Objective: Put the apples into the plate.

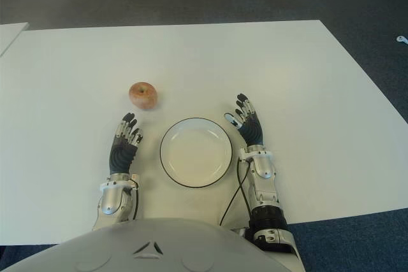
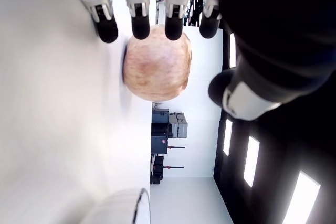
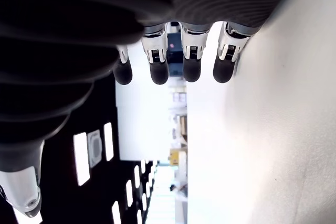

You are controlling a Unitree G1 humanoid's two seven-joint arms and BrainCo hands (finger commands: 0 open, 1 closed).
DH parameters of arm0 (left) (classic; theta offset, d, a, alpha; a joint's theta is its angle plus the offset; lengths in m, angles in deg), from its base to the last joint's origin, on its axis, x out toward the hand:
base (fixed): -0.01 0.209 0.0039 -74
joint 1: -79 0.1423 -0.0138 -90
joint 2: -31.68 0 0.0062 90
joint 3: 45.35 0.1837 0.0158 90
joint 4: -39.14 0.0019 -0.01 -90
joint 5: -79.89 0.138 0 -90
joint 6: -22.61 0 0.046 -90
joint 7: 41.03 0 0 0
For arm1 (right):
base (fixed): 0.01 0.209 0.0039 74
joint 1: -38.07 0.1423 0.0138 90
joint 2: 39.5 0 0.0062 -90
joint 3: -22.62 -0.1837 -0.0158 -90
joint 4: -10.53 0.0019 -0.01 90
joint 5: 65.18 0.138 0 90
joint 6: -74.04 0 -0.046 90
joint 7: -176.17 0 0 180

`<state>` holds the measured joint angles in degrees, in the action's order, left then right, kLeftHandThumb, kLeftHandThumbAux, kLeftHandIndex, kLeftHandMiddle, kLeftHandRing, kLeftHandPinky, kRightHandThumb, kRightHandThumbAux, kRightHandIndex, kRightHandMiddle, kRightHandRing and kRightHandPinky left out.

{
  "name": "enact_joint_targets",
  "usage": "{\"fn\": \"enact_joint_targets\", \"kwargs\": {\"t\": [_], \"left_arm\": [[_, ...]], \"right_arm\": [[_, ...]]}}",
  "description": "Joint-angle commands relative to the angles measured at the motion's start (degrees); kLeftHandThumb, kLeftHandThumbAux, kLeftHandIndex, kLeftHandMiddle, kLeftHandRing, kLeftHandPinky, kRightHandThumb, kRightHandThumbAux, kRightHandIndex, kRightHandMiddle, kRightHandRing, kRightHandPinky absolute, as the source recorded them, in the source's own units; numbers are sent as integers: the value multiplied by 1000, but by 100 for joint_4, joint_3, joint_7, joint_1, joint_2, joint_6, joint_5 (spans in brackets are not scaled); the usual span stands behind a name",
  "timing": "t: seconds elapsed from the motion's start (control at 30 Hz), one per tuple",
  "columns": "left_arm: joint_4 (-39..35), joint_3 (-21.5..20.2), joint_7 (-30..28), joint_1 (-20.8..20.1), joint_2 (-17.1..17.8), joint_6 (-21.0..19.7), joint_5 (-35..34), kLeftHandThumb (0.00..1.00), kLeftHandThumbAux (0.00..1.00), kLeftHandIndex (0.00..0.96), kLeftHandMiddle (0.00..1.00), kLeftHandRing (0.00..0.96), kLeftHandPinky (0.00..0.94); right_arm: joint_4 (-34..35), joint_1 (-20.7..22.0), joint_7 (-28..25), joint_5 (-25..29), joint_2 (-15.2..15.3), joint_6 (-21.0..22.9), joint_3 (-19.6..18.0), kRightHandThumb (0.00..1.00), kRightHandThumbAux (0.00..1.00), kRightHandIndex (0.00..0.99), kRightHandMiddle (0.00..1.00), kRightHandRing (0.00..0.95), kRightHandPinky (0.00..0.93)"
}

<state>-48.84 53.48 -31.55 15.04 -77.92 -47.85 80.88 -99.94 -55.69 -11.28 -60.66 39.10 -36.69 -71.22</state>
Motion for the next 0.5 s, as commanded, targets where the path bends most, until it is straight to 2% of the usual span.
{"fn": "enact_joint_targets", "kwargs": {"t": [0.03,0.5], "left_arm": [[55,81,-33,125,-239,-209,-63,95,621,9,0,0,0],[66,65,29,109,-261,-180,-43,78,618,16,0,0,0]], "right_arm": [[-192,-220,13,-18,-23,309,1,142,581,0,0,0,0],[-164,-228,10,-23,-12,370,12,139,580,0,0,0,0]]}}
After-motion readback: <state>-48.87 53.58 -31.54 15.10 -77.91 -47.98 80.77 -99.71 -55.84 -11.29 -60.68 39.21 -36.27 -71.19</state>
